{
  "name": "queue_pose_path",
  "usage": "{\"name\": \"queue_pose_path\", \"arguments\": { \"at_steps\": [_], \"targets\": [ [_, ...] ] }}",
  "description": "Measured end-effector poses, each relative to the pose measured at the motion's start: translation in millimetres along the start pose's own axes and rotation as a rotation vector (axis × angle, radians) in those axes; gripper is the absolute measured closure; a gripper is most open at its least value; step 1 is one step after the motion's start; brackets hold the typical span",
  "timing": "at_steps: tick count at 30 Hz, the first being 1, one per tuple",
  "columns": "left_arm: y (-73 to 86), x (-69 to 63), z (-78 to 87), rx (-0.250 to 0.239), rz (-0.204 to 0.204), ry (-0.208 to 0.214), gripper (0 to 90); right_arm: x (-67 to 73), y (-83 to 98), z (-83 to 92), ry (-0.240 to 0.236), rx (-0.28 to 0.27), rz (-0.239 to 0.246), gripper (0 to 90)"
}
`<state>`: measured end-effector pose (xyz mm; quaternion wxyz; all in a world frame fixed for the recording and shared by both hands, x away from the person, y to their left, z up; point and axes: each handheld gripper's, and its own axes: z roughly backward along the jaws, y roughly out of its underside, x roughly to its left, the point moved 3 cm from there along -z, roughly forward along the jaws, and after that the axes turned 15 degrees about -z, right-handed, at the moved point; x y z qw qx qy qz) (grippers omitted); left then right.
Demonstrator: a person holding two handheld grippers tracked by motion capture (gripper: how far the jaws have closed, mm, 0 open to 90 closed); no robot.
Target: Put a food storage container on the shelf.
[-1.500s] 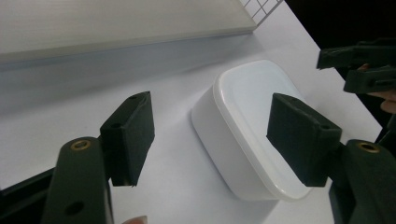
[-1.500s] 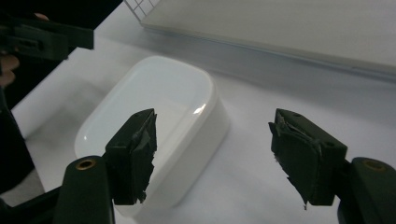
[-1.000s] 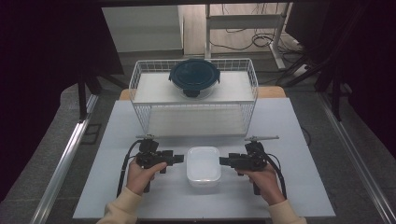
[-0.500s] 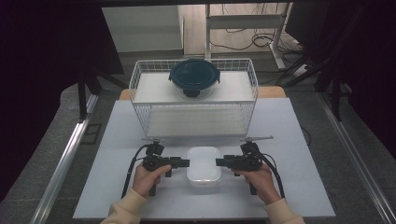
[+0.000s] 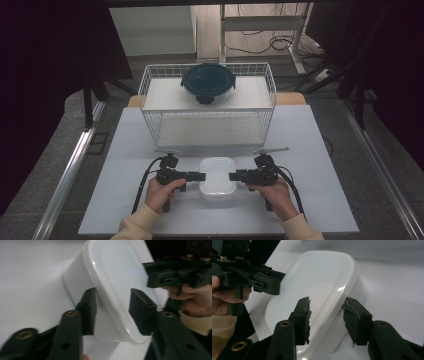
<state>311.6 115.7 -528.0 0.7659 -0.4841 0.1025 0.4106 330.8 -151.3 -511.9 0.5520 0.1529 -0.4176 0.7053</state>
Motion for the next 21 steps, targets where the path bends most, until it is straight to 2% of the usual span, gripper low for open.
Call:
{"name": "queue_pose_path", "arguments": {
  "at_steps": [3,5,7,10,12,17,21],
  "targets": [
    [-0.1,0.0,3.7,-0.011,0.007,0.0,66.5,0.8,0.8,4.3,-0.021,0.0,-0.027,63.3],
    [-0.6,-1.2,7.6,-0.022,0.012,0.007,70.0,3.3,1.9,8.5,-0.032,-0.006,-0.018,66.4],
    [-1.4,-4.8,13.9,-0.046,0.004,0.006,73.4,5.4,2.1,12.3,-0.049,-0.017,-0.015,70.6],
    [-1.6,-8.3,18.5,-0.055,-0.007,0.007,77.9,7.4,2.1,16.3,-0.064,-0.029,-0.007,75.0],
    [-1.5,-9.6,19.6,-0.062,-0.01,0.005,79.5,8.9,2.2,17.9,-0.065,-0.038,0.005,76.6],
    [-1.7,-15.4,23.0,-0.063,-0.051,-0.023,79.7,11.9,3.4,18.0,-0.043,-0.044,0.035,77.4],
    [-3.1,-19.4,27.3,-0.071,-0.077,-0.029,79.8,14.9,3.6,18.7,-0.037,-0.048,0.057,77.4]
  ]
}}
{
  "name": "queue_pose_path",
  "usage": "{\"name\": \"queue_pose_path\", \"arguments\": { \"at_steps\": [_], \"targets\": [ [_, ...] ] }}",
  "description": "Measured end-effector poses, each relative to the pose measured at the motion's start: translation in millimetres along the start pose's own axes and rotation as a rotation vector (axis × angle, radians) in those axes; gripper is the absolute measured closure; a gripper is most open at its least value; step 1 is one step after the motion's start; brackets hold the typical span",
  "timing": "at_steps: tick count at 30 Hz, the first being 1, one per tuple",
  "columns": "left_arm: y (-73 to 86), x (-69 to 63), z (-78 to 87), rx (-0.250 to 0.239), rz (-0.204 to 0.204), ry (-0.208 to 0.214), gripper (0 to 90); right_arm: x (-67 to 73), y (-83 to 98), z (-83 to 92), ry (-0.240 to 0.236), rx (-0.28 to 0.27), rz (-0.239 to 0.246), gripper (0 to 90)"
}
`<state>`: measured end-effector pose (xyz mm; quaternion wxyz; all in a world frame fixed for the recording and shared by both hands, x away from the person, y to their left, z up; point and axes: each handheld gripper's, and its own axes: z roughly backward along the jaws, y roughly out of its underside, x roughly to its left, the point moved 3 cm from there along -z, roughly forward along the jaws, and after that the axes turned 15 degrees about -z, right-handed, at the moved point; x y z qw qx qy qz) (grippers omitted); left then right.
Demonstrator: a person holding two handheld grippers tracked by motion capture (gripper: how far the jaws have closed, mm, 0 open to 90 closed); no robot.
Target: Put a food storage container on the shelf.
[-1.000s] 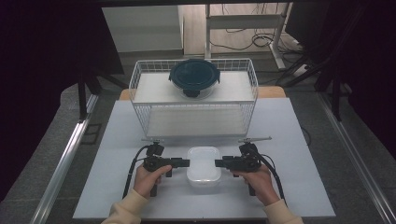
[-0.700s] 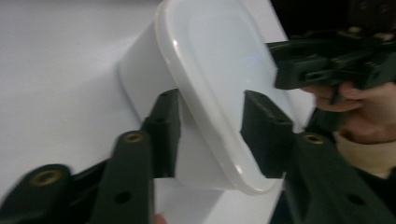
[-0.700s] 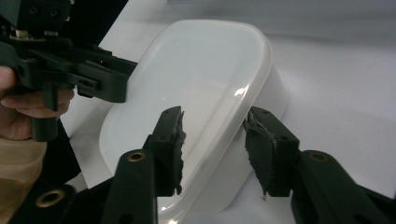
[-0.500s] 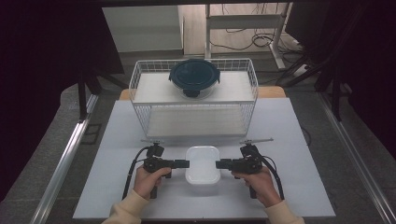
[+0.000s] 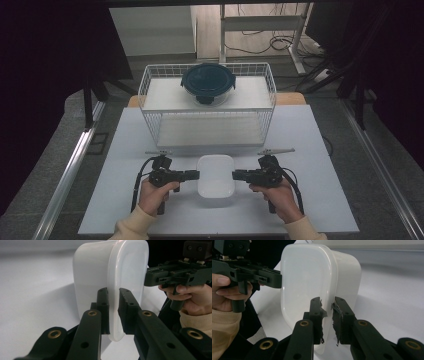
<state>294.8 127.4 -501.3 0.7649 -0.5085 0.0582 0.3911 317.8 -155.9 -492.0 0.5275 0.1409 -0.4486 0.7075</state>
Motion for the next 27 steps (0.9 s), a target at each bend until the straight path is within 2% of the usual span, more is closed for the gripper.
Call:
{"name": "queue_pose_path", "arguments": {
  "at_steps": [5,9,15,22,27],
  "targets": [
    [-4.3,-7.1,5.6,-0.011,-0.036,-0.009,80.1,4.2,-1.1,3.5,-0.005,-0.013,0.024,77.3],
    [-10.0,-15.8,13.5,-0.015,-0.091,-0.031,80.2,13.2,-2.1,8.1,0.004,-0.032,0.064,77.3],
    [-12.7,-19.0,18.0,-0.027,-0.122,-0.032,80.5,21.3,-4.2,14.3,-0.011,-0.055,0.094,77.5],
    [-15.8,-21.5,22.7,-0.035,-0.142,-0.025,80.4,30.1,-5.5,19.7,-0.003,-0.066,0.128,77.6],
    [-19.5,-27.1,27.7,-0.043,-0.169,-0.039,80.5,35.9,-6.7,23.3,-0.001,-0.077,0.153,77.7]
  ]
}}
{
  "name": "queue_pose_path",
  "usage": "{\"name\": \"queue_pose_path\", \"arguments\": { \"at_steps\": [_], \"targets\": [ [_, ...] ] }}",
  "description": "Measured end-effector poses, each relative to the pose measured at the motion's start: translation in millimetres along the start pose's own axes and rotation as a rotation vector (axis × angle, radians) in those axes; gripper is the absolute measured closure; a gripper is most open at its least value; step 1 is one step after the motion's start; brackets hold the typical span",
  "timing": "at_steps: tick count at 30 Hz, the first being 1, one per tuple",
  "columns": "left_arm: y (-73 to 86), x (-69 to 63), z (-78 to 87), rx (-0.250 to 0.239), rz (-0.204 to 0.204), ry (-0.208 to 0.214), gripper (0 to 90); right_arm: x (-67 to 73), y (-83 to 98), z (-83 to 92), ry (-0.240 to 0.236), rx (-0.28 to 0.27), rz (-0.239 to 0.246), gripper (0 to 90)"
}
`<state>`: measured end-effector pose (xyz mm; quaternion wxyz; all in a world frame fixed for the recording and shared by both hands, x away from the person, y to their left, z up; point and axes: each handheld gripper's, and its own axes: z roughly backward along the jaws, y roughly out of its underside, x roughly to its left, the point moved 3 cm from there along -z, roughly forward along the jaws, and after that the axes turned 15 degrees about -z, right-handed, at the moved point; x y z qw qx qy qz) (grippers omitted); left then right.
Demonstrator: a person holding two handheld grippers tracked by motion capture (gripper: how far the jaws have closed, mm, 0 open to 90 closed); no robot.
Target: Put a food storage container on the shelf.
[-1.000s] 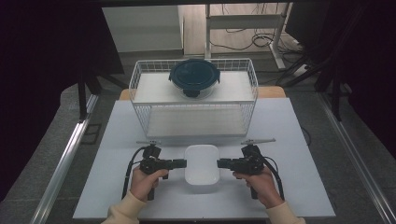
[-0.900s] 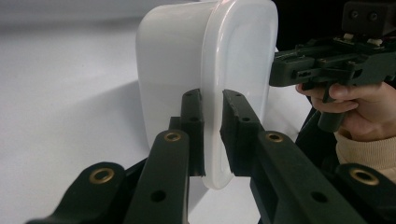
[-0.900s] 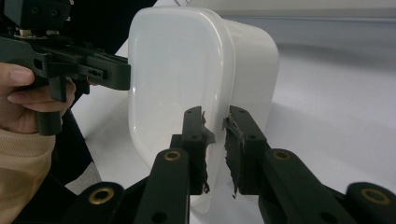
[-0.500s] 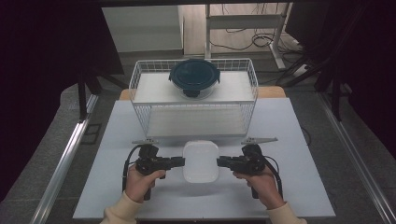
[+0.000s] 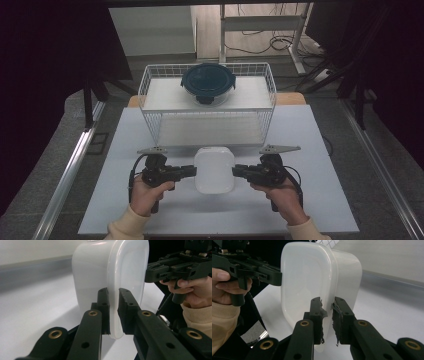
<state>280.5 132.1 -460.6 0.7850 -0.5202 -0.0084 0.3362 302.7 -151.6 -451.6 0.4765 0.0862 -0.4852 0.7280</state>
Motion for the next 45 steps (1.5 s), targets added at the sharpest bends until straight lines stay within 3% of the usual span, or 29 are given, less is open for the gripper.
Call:
{"name": "queue_pose_path", "arguments": {
  "at_steps": [15,27,45],
  "targets": [
    [-16.1,-5.0,12.7,-0.027,-0.043,-0.012,80.4,14.9,-14.4,9.2,-0.01,-0.021,0.051,77.9],
    [-47.1,-4.5,23.3,-0.034,-0.105,-0.061,80.4,20.7,-37.9,11.0,-0.015,-0.055,0.074,78.1],
    [-77.0,-4.3,33.6,-0.054,-0.139,-0.081,80.3,32.8,-65.7,21.2,-0.022,-0.092,0.098,78.2]
  ]
}}
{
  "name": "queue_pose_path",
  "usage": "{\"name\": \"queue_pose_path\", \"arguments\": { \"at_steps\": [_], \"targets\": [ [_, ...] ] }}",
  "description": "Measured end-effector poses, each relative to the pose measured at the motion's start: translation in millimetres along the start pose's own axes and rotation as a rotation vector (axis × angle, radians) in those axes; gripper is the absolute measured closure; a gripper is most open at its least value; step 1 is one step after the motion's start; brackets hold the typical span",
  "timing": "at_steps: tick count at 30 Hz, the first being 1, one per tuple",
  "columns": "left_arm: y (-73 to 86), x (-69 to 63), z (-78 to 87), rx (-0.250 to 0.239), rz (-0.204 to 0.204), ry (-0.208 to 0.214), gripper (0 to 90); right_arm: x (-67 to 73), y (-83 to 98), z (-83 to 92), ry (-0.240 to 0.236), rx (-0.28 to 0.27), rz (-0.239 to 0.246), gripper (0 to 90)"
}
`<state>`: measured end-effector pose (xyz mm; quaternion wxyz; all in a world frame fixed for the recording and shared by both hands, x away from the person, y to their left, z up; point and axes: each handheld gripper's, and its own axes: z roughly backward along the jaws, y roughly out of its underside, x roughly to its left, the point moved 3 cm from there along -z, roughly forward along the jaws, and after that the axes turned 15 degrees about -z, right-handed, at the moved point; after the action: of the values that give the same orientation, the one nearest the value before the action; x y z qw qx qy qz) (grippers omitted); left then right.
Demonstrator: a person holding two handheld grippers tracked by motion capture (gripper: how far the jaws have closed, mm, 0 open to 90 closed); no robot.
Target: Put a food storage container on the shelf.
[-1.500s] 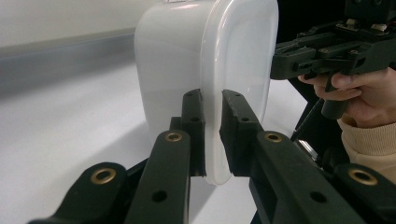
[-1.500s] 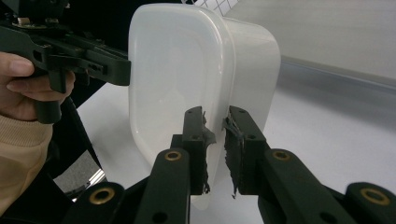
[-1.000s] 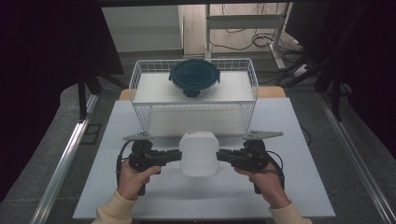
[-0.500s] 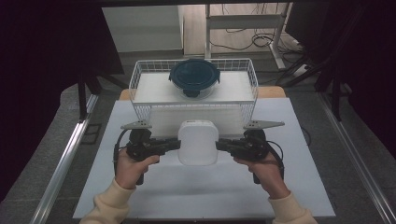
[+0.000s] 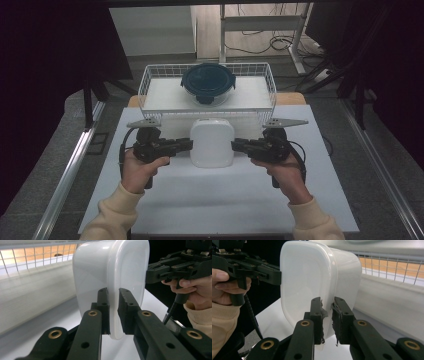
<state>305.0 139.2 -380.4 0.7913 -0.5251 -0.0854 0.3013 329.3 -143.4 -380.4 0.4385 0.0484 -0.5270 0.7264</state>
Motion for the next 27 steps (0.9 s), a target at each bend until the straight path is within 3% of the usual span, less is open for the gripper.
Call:
{"name": "queue_pose_path", "arguments": {
  "at_steps": [16,27],
  "targets": [
    [-27.2,3.6,16.3,-0.036,-0.029,-0.013,80.2,17.7,-28.6,5.5,0.004,-0.021,0.037,78.2],
    [-61.6,8.3,33.9,-0.058,-0.064,-0.038,80.1,38.0,-61.8,11.9,0.02,-0.047,0.089,78.1]
  ]
}}
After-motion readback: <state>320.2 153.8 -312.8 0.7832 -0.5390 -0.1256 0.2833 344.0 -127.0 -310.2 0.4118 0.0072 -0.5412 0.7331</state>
